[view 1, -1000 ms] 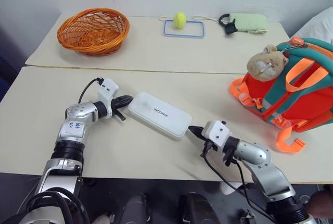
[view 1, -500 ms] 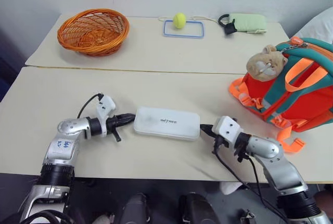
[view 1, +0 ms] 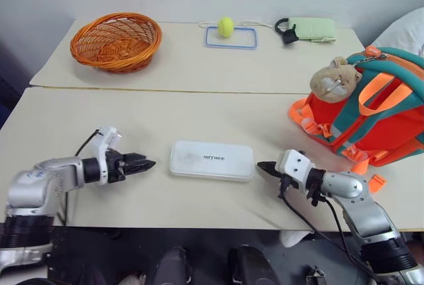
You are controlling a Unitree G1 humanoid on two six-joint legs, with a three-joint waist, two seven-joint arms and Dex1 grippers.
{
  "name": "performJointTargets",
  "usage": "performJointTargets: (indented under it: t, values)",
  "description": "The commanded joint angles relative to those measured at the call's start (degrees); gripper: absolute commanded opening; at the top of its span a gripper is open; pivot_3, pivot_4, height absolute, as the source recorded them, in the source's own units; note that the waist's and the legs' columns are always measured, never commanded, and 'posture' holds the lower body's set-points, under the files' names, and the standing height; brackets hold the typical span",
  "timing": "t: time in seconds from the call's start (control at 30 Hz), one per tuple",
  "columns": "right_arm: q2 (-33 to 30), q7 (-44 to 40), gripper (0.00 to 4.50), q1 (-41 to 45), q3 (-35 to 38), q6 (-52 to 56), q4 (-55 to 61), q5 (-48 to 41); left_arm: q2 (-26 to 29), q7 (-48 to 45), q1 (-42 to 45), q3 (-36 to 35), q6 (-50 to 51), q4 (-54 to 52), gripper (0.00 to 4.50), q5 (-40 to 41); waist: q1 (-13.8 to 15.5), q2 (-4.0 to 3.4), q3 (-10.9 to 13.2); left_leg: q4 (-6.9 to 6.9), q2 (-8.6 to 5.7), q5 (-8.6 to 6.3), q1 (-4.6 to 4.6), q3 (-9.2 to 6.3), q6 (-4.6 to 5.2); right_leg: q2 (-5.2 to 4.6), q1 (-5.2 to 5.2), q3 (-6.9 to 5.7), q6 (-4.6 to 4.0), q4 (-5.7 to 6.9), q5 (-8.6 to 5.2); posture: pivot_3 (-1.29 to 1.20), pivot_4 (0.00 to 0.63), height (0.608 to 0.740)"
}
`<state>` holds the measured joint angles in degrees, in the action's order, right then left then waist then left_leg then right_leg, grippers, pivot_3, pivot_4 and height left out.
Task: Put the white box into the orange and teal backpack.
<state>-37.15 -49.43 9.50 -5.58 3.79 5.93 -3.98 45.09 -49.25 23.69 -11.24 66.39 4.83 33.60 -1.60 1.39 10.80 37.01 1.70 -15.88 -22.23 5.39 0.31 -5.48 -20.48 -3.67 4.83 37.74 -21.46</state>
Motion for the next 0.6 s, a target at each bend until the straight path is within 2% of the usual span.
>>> performJointTargets:
  t: [0.03,0.07,0.1,0.27,0.4,0.5,0.6]
  values:
    - [-0.7,-0.8,0.00,0.4,1.1,-0.9,0.6,-1.2,-0.8,1.7,5.8,-1.6,11.6,7.8,4.09,2.9,0.2,0.00,0.0,0.02,0.00,0.00,-0.01,-0.03,0.00,0.00,0.00,-0.03,0.00,0.03,0.00,0.00,0.150,0.740]
    - [-0.7,-1.0,0.00,0.6,1.0,-0.9,0.5,-1.2,-1.1,1.9,7.4,-1.0,13.1,9.2,4.38,2.9,0.2,0.00,0.0,0.03,0.00,0.01,-0.02,-0.03,-0.01,0.00,-0.01,-0.04,0.00,0.05,0.00,0.00,0.150,0.740]
    - [-0.6,-1.1,0.00,0.8,0.9,-0.8,0.5,-1.2,-1.1,2.0,8.8,0.9,14.5,10.3,4.47,2.3,0.3,0.00,0.0,0.05,-0.01,0.01,-0.03,-0.06,-0.01,0.00,-0.01,-0.04,0.00,0.07,0.00,0.00,0.150,0.740]
    - [-0.3,-2.0,0.00,2.3,0.1,-1.1,-0.5,-1.0,-4.6,2.7,15.4,6.3,20.4,16.7,4.47,1.5,0.7,0.00,0.0,0.08,-0.07,0.01,-0.02,-0.03,-0.01,-0.02,0.00,-0.02,0.00,0.08,0.00,0.00,0.150,0.740]
    - [0.0,-2.6,0.00,3.6,-0.5,-2.0,-2.0,-0.7,-10.5,4.0,22.1,3.2,24.4,24.4,4.47,2.4,1.7,0.00,0.0,0.17,-0.12,0.01,-0.06,-0.03,0.02,-0.04,0.00,-0.03,0.00,0.08,0.00,0.00,0.150,0.740]
    - [-0.3,-3.5,0.00,4.2,-1.3,-3.4,-3.4,-0.2,-11.9,3.2,23.2,8.8,25.0,24.7,4.47,1.6,1.7,0.01,0.0,0.20,-0.16,-0.01,-0.10,-0.03,0.05,-0.07,0.00,-0.03,0.01,0.06,0.00,0.00,0.150,0.740]
    - [0.3,-3.5,0.00,5.0,-1.6,-4.2,-4.6,0.1,-12.9,2.1,23.9,11.3,25.3,25.2,4.47,2.0,1.6,0.01,0.0,0.18,-0.17,-0.01,-0.10,-0.02,0.05,-0.07,0.01,-0.03,0.01,0.04,0.00,0.00,0.150,0.740]
